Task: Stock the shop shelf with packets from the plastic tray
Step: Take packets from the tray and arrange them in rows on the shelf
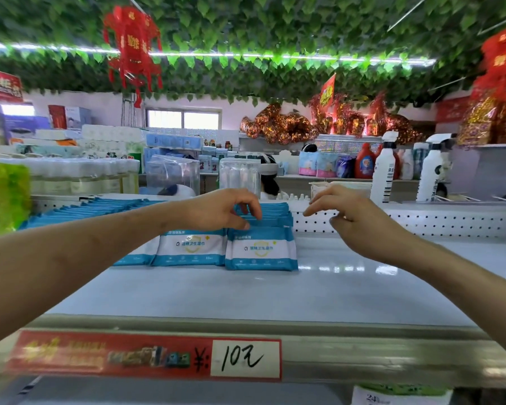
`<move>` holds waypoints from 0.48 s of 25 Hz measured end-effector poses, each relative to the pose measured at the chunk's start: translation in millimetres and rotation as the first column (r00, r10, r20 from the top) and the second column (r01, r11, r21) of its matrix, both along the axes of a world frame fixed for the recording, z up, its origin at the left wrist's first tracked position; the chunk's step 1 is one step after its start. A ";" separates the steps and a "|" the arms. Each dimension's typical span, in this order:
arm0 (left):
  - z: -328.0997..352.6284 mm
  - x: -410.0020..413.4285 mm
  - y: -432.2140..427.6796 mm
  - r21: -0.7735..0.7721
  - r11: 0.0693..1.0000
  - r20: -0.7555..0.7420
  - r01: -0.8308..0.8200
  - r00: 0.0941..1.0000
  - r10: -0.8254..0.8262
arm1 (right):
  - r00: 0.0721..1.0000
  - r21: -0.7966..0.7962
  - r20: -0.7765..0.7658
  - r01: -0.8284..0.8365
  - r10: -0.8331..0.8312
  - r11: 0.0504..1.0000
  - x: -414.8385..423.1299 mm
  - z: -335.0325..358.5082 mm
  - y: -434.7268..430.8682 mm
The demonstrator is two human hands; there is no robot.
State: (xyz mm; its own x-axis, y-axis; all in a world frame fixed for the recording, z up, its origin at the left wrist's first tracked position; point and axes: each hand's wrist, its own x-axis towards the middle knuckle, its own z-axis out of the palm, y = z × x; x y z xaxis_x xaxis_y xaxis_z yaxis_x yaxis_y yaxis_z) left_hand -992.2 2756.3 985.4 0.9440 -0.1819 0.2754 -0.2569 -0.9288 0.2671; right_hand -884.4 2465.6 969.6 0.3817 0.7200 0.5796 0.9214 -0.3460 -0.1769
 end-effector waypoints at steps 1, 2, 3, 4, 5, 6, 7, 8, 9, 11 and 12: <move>1.2 -5.0 1.8 0.049 0.998 0.027 -0.037 0.999 0.036 | 1.000 -0.034 -0.017 0.001 -0.001 0.999 -1.2 -2.9 4.7; 1.4 -10.0 1.6 0.121 0.990 0.018 -0.070 0.997 0.069 | 0.999 -0.092 -0.041 0.000 -0.004 0.996 -3.4 -5.4 10.1; 0.5 -14.2 0.1 0.196 0.976 -0.032 -0.091 0.995 0.099 | 0.998 -0.168 -0.069 -0.003 -0.009 0.986 -5.1 -7.5 16.4; -1.4 -16.8 -2.0 0.261 0.960 -0.103 -0.102 0.986 0.133 | 0.996 -0.253 -0.093 -0.015 -0.009 0.967 -6.2 -9.2 23.0; -3.8 -18.6 -4.5 0.305 0.946 -0.168 -0.108 0.972 0.165 | 0.994 -0.344 -0.108 -0.024 -0.015 0.939 -7.3 -10.3 30.2; -6.6 -18.1 -5.3 0.342 0.934 -0.213 -0.108 0.959 0.188 | 0.993 -0.425 -0.116 -0.030 -0.022 0.905 -7.8 -11.1 37.6; -8.9 -15.6 -5.0 0.370 0.923 -0.233 -0.101 0.952 0.198 | 0.993 -0.487 -0.114 -0.030 -0.029 0.873 -6.9 -11.9 44.2; -10.9 -11.4 -2.9 0.396 0.914 -0.237 -0.093 0.951 0.200 | 0.993 -0.524 -0.110 -0.028 -0.034 0.851 -4.4 -12.7 49.8; -11.8 -7.3 -1.0 0.417 0.904 -0.235 -0.089 0.951 0.202 | 0.993 -0.549 -0.108 -0.026 -0.040 0.835 -0.9 -13.4 54.5; -12.8 1.9 2.0 0.467 0.880 -0.226 -0.087 0.950 0.213 | 0.992 -0.576 -0.107 -0.008 -0.066 0.817 8.0 -13.5 61.7; -13.3 6.6 3.4 0.488 0.868 -0.217 -0.091 0.950 0.222 | 0.992 -0.582 -0.096 0.007 -0.077 0.813 12.3 -13.1 66.2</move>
State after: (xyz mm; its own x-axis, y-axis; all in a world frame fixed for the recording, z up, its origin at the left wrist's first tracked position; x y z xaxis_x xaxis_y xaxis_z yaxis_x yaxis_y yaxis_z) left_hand -985.6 2759.7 972.1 0.9956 -0.0703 -0.0613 -0.0799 -0.9819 -0.1720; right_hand -872.1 2531.8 956.5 0.4545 0.8907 0.0120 0.8905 -0.4540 -0.0296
